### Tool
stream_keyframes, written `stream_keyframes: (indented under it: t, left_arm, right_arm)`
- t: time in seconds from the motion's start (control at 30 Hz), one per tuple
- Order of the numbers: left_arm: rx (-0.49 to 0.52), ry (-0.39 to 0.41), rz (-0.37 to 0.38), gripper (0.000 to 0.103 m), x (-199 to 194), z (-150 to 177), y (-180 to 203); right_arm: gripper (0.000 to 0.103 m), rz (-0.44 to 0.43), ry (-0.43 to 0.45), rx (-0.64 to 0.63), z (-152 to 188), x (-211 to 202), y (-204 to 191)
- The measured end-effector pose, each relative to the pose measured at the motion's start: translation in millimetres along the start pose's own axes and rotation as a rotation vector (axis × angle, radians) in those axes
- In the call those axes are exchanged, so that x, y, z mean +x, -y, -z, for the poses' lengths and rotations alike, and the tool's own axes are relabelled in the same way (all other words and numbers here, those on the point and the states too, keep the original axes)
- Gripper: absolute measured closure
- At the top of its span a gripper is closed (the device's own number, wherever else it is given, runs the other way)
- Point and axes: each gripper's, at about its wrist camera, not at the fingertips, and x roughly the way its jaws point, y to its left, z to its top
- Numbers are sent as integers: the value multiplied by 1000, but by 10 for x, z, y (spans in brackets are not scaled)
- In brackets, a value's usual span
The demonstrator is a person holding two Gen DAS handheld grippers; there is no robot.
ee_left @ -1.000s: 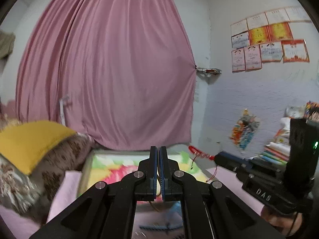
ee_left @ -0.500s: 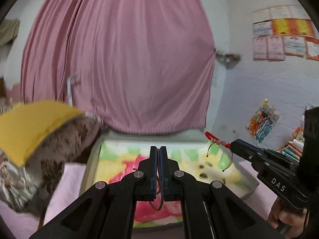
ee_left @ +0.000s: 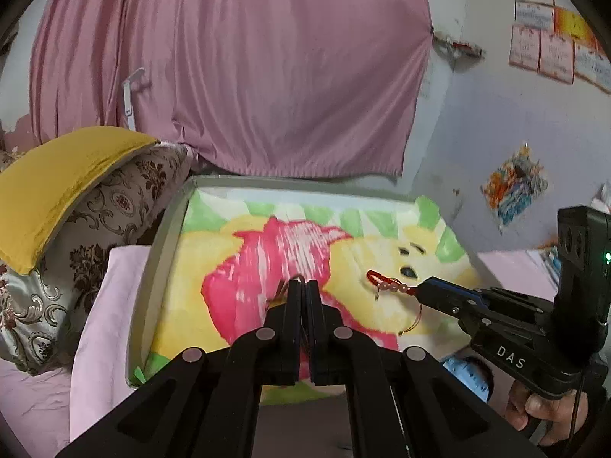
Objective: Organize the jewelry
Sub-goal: 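Carry the hair tie and red bracelet with both tools over the silver box, then open both tools to drop the items onto the Pooh cloth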
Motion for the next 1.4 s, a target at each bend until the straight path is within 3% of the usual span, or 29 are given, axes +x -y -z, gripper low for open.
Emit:
stream_keyframes:
  t: [0.43, 0.53, 0.6, 0.7, 0.83, 0.93, 1.0, 1.1, 1.4]
  left_arm:
    - [64, -79, -37, 100, 96, 58, 82]
    - [53, -73, -39, 99, 81, 58, 63]
    - [37, -60, -27, 86, 47, 62, 46]
    - [-4, -14, 7, 61, -40, 72, 3]
    - [-10, 83, -2, 55, -211, 75, 3]
    - [-12, 152, -25, 38, -336, 94, 17]
    - [-18, 191, -31, 23, -422, 118, 12]
    - [-34, 240, -54, 9, -544, 164, -18]
    - [-104, 354, -47, 1, -899, 357, -106]
  right_arm:
    - [96, -12, -39, 13, 43, 43, 1]
    - [88, 1, -25, 12, 50, 3, 8]
    - [73, 9, 5, 10, 55, -61, 8]
    - [68, 41, 65, -1, 47, -197, -4]
    - [63, 86, 164, -11, 46, -423, -12]
    - [42, 92, 237, -13, 72, -599, -27]
    - [23, 88, 277, -12, 103, -693, -42]
    - [10, 100, 339, -23, 166, -836, -78]
    - [5, 60, 430, -72, 328, -1077, -181]
